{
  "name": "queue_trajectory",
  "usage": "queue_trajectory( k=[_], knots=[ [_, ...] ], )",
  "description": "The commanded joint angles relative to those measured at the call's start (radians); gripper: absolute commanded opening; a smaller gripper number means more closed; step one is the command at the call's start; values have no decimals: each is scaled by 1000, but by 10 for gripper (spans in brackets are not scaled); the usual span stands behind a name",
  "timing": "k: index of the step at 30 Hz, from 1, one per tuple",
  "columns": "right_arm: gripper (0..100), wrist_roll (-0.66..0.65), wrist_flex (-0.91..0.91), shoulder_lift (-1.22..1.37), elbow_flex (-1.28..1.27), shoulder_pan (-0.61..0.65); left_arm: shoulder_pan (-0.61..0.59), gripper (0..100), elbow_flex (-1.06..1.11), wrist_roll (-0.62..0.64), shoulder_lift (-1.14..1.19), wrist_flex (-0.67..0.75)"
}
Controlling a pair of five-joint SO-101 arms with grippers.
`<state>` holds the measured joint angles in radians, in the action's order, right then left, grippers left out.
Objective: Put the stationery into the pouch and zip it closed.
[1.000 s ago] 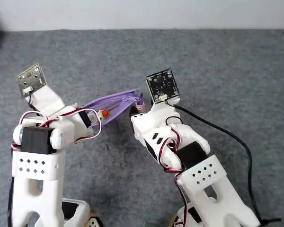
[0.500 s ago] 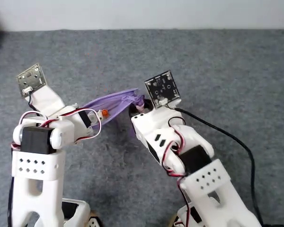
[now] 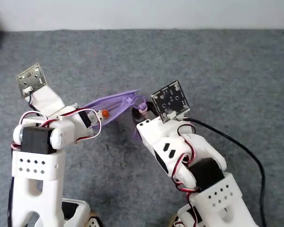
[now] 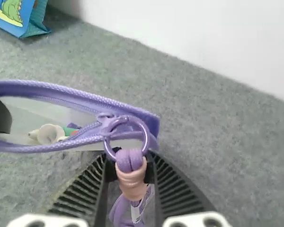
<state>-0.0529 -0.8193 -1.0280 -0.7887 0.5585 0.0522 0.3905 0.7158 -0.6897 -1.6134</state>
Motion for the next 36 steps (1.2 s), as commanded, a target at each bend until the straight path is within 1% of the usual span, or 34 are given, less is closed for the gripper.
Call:
queue_trajectory(
  k=[1, 4, 9, 11, 14, 18, 22, 25, 27, 30, 32, 34, 36],
  knots=[
    [7, -26, 4, -36, 57, -39, 72, 39, -33, -44, -55, -49],
    [7, -26, 27, -38, 57, -77, 120, 146, -35, -46, -98, -97],
    [7, -78, 88, -25, 57, -107, 216, 389, -39, -46, -204, -135],
    [7, -94, 124, -16, 57, -119, 239, 442, -41, -44, -259, -132],
    [7, -126, 176, 5, 57, -145, 241, 446, -41, -46, -321, -132],
    [7, -169, 285, 39, 61, -166, 236, 445, -105, -44, -379, -132],
    [7, -216, 384, 51, 61, -168, 118, 445, -189, -58, -404, -117],
    [7, -249, 390, 47, 64, -163, 25, 445, -214, -123, -407, -115],
    [7, -272, 390, 45, 78, -157, 0, 445, -214, -150, -407, -117],
    [7, -281, 390, 51, 144, -150, 0, 445, -205, -184, -405, -141],
    [7, -285, 387, 54, 187, -122, 3, 445, -180, -209, -405, -141],
    [7, -334, 358, 54, 215, -91, 25, 434, -151, -241, -405, -141],
    [7, -382, 314, 47, 233, -45, 66, 393, -128, -259, -405, -141]
  ],
)
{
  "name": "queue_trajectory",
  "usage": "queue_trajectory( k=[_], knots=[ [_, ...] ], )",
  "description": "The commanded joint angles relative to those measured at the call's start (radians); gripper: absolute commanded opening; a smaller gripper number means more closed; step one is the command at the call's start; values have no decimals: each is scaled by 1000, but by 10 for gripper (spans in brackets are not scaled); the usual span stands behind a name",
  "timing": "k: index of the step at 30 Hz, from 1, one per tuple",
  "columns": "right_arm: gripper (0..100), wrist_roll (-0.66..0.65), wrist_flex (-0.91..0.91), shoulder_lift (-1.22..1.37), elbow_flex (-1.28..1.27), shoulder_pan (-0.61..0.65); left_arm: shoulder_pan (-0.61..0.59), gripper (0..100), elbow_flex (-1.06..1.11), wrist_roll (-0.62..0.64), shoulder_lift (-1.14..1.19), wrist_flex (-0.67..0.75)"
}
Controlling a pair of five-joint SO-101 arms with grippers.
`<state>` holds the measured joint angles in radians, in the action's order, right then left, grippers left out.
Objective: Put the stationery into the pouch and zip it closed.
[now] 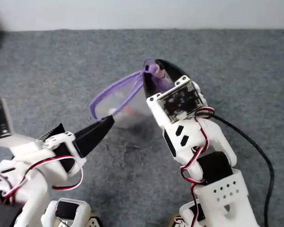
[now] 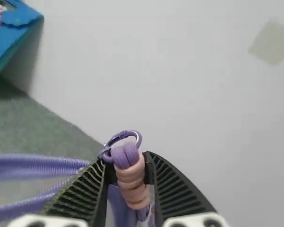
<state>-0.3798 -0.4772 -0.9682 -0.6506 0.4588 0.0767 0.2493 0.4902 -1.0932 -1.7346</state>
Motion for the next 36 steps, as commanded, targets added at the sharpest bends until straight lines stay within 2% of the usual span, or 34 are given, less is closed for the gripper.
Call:
queue_trajectory(
  k=[1, 7, 11, 17, 19, 22, 26, 31, 36],
  knots=[
    [7, -69, -48, -13, 103, 70, 68, 369, 21, -35, -2, -20],
    [7, -83, -151, -5, 164, 119, 218, 227, 122, -35, -2, -17],
    [7, -109, -159, -7, 164, 119, 212, 190, 173, -34, -2, -17],
    [7, -117, -159, -7, 164, 117, 196, 188, 194, -32, -2, -12],
    [7, -117, -159, -13, 164, 119, 186, 188, 196, -32, -2, 28],
    [7, -117, -177, -16, 187, 120, 107, 190, 208, -31, 8, 101],
    [7, -117, -297, -25, 259, 145, 34, 191, 283, -34, 8, 276],
    [7, -115, -512, -50, 354, 209, 35, 192, 360, -34, 9, 456],
    [7, -118, -630, -94, 388, 222, 35, 192, 417, -31, 9, 574]
  ],
)
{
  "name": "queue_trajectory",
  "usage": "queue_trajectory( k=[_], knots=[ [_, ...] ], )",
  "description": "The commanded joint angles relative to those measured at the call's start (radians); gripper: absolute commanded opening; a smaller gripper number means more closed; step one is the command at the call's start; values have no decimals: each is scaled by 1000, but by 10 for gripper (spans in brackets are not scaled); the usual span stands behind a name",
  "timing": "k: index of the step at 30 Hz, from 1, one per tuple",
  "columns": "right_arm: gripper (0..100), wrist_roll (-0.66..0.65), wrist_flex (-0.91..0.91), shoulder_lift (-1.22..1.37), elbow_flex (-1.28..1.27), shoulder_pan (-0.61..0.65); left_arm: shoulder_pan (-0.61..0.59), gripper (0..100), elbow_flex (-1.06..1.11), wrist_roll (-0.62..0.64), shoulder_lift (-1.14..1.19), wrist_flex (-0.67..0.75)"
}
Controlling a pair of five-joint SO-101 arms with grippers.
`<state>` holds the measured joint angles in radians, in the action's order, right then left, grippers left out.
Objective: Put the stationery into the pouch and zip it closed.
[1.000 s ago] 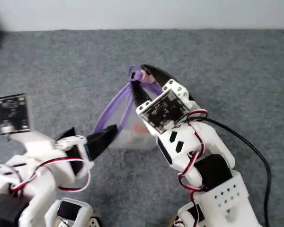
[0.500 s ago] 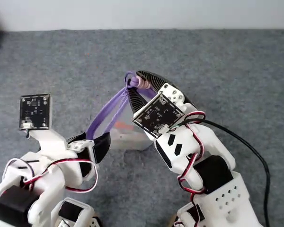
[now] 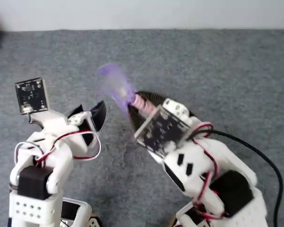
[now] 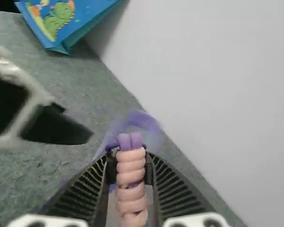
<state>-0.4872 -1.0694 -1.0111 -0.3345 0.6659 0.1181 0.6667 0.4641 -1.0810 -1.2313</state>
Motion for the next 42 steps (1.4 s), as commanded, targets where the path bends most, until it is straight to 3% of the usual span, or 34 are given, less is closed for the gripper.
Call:
queue_trajectory(
  k=[1, 6, 13, 22, 30, 38, 42],
  knots=[
    [7, -11, -44, -58, 72, 12, -6, 192, 2, -5, -3, 83],
    [7, -8, -45, -58, 66, -1, -2, 192, 2, -5, -3, 132],
    [7, -5, -45, -44, -15, -7, 72, 189, -113, -5, -14, 87],
    [7, -3, 2, -42, -38, -35, 80, 191, -249, -9, -14, -187],
    [7, -3, 8, -42, -49, -38, 81, 192, -417, -43, -14, -310],
    [7, -3, 81, -35, -71, -39, 84, 189, -375, -152, -8, -428],
    [7, -6, 179, -22, -95, -39, 193, 188, -288, -170, -12, -436]
  ],
)
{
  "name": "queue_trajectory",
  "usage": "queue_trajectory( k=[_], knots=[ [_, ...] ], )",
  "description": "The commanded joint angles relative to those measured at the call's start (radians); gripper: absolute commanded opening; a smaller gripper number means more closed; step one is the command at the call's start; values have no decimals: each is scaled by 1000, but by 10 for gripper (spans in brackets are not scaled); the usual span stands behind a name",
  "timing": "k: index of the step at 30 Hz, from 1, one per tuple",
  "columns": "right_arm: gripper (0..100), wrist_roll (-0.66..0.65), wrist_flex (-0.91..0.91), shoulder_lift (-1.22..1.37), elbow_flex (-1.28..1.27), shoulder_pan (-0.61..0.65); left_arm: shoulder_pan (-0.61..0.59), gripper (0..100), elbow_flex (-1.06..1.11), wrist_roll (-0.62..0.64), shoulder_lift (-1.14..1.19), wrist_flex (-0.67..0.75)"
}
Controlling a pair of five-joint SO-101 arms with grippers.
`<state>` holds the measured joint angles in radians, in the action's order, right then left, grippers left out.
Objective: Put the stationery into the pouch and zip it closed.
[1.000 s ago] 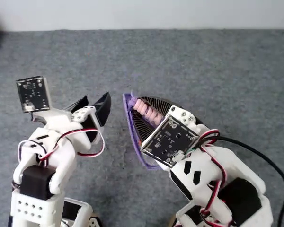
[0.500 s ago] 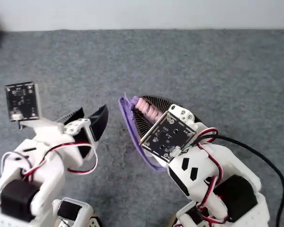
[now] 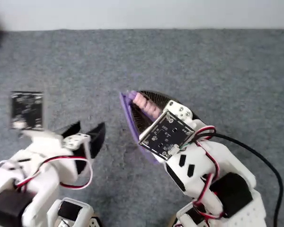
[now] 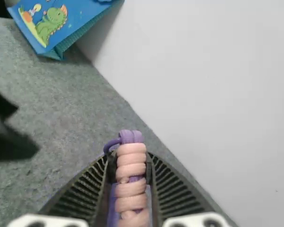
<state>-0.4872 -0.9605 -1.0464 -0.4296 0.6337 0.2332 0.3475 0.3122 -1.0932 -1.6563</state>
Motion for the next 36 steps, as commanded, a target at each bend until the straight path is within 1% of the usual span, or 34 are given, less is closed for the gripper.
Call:
queue_trajectory(
  k=[1, 3, 4, 6, 9, 11, 13, 15, 19, 22, 26, 30, 33, 36],
  knots=[
    [7, -5, 82, 19, -2, -7, 124, 187, 51, -17, 0, -11],
    [7, -5, 94, 33, -2, -7, 210, 186, 91, -12, 2, -5],
    [7, -5, 94, 41, -2, -4, 250, 186, 110, 11, 8, 0],
    [7, -3, 94, 50, 0, -2, 296, 164, 151, 78, 8, 60],
    [7, 0, 91, 53, 0, -2, 288, 100, 228, 169, 8, 221],
    [7, 38, 85, 51, 3, -1, 269, 51, 271, 215, 8, 322],
    [7, 74, 77, 48, 3, -1, 265, 14, 303, 242, 8, 393],
    [7, 84, 44, 48, 3, -1, 265, 17, 318, 255, 9, 425],
    [7, 180, -31, 35, 6, -1, 267, 19, 323, 255, 9, 428],
    [7, 272, -90, 28, 5, -2, 302, 19, 325, 255, 9, 428],
    [7, 428, -143, 21, 6, -5, 315, 19, 326, 255, 9, 428],
    [7, 568, -189, 30, 60, -5, 315, 19, 326, 255, 9, 394],
    [7, 606, -255, 31, 69, -4, 310, 19, 325, 252, 3, 374],
    [7, 603, -346, 31, 66, -4, 258, 19, 311, 250, -2, 356]
  ],
)
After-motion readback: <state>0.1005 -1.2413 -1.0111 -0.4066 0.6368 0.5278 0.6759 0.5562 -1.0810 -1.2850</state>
